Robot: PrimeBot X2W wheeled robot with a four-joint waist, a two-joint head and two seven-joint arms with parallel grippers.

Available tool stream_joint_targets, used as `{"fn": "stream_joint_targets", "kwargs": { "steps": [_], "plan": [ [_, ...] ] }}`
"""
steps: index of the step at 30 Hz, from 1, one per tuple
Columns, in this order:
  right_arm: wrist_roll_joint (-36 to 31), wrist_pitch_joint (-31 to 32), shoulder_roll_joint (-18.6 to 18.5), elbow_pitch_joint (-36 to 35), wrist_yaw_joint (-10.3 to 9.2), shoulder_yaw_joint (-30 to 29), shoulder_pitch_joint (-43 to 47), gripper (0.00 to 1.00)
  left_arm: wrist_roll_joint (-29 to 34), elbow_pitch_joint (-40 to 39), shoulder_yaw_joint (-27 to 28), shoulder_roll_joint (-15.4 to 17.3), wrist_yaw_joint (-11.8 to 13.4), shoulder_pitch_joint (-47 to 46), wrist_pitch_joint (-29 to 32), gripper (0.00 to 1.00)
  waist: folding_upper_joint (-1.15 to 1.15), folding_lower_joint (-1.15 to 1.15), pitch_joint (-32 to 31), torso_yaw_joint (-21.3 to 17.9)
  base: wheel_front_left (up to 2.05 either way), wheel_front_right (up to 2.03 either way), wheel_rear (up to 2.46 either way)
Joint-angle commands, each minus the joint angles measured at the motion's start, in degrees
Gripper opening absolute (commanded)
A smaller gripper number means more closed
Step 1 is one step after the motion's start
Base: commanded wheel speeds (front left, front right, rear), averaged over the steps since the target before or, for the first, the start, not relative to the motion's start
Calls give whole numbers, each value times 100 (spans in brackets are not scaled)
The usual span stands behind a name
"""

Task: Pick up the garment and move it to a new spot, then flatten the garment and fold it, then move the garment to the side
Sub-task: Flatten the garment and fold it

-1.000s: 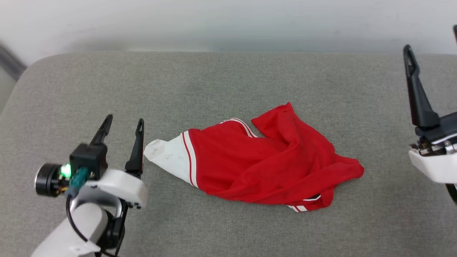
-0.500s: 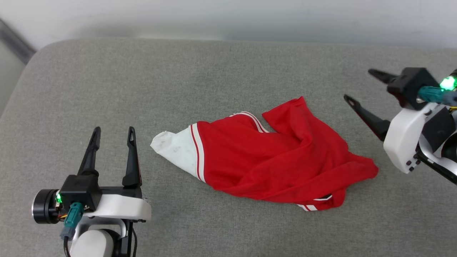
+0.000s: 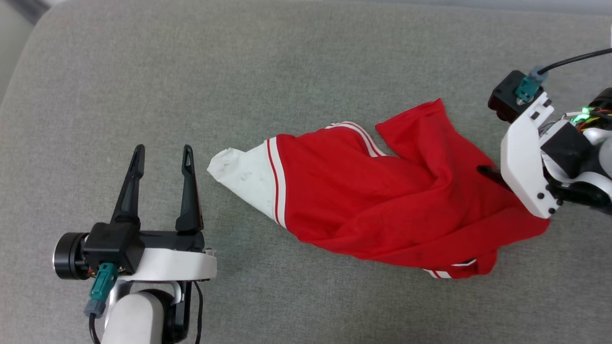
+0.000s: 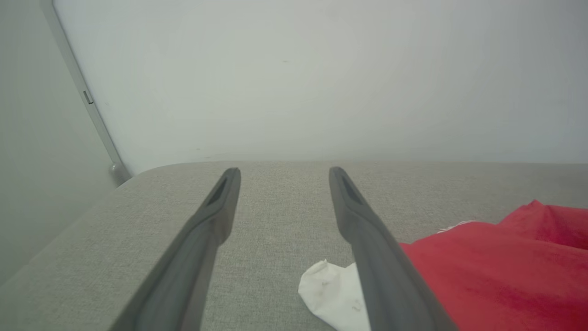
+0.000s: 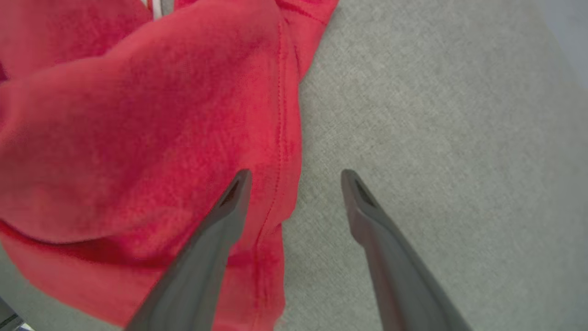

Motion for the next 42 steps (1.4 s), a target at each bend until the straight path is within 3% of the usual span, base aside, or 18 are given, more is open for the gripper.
{"fn": "stream_joint_targets", "kwargs": {
  "steps": [1,12,13,14,15,16,23,30,37,42],
  "plan": [
    [31,3,78,154,-2,97,-97,100,48,-25,24,-54,-54,-75,-14,100,0,0,189,114,0,0,0],
    [320,-107,326,919,22,1413,215,100,190,-2,221,-265,-277,-239,-14,100,0,0,409,179,0,0,0],
    [331,-175,351,949,22,1446,153,95,191,11,235,-269,-287,-240,-14,100,0,0,392,166,0,0,0],
    [310,-301,374,961,20,1458,62,9,192,30,245,-272,-296,-233,-14,100,0,0,361,153,0,0,0],
    [310,-301,374,961,20,1458,62,9,192,30,245,-272,-296,-233,-14,100,0,0,361,153,0,0,0],
    [326,-502,395,990,6,1459,-136,0,219,65,263,-276,-304,-189,-14,100,0,0,266,118,0,0,0],
    [407,-1314,277,749,-2,1354,-755,0,242,164,326,-283,-323,33,-14,100,0,0,-220,-14,0,0,0],
    [501,-1876,-492,-302,-2,1407,-782,0,205,244,376,-286,-286,399,-15,100,0,0,-795,-199,0,0,0],
    [985,-2081,-1722,-1770,-2,1047,348,0,208,266,450,-287,-229,863,-15,100,0,0,-1227,-495,0,0,0],
    [1306,-2276,-2265,-1987,-2,934,1850,0,233,287,560,-286,-264,1118,-15,100,0,0,-1415,-734,0,0,0]
  ]
}}
